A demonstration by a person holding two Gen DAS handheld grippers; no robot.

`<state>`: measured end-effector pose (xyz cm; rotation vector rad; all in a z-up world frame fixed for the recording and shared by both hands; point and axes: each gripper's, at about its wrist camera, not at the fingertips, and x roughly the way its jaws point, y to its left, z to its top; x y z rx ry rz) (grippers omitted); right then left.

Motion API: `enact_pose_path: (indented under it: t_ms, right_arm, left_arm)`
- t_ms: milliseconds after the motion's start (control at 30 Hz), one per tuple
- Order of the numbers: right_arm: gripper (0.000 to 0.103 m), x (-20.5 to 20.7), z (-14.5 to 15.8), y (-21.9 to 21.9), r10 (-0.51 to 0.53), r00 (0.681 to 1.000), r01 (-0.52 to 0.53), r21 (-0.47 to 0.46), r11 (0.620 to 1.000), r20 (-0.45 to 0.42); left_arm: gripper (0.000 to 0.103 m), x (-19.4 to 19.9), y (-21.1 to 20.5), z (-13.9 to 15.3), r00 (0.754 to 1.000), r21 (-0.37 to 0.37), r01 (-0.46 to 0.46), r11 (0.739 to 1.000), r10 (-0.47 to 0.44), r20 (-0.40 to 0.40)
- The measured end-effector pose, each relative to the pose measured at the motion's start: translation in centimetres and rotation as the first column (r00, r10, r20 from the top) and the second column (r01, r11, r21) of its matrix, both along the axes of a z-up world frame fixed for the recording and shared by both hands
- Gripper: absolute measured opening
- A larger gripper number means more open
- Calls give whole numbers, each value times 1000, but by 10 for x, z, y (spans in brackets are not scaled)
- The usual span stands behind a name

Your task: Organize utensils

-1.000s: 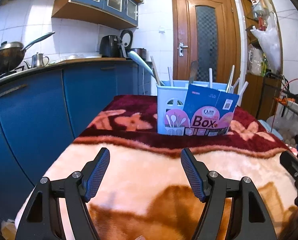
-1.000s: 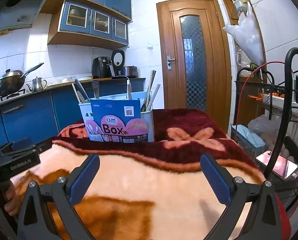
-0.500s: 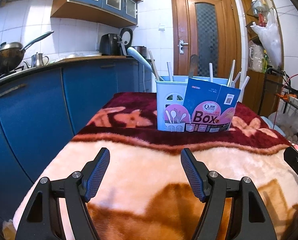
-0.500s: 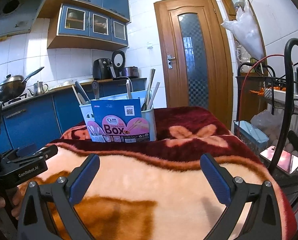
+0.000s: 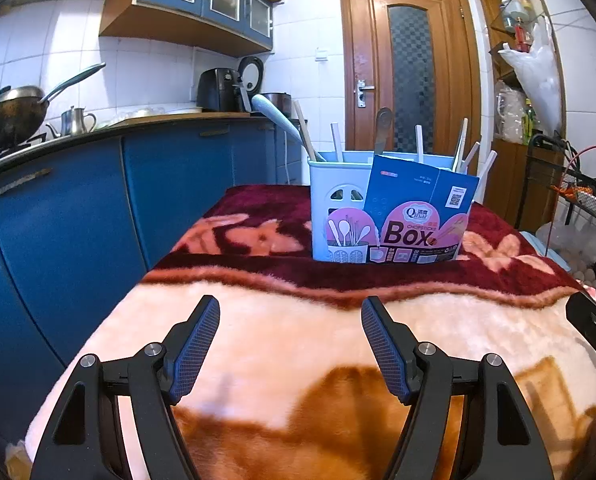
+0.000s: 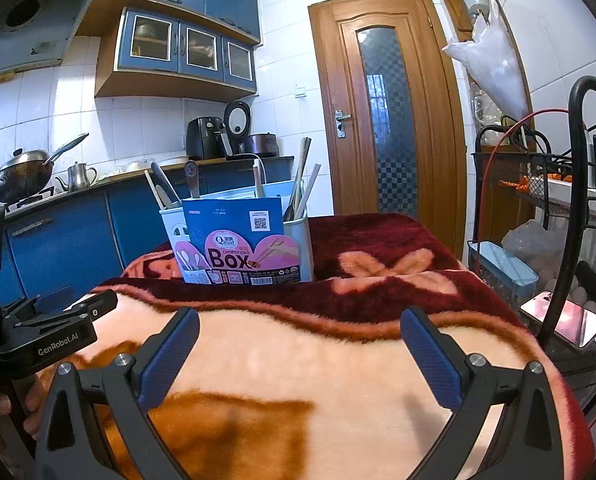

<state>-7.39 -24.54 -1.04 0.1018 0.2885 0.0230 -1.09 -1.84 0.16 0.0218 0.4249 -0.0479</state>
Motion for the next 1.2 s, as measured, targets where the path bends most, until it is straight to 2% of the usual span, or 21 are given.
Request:
enact_pose_path:
  t_ms: [1200]
  right_arm:
    - [102,0,0,1,-2,1000,2,-1,1000,-1]
  left_arm:
    - [75,0,-1,0,1000,-9,3,1000,-3,5]
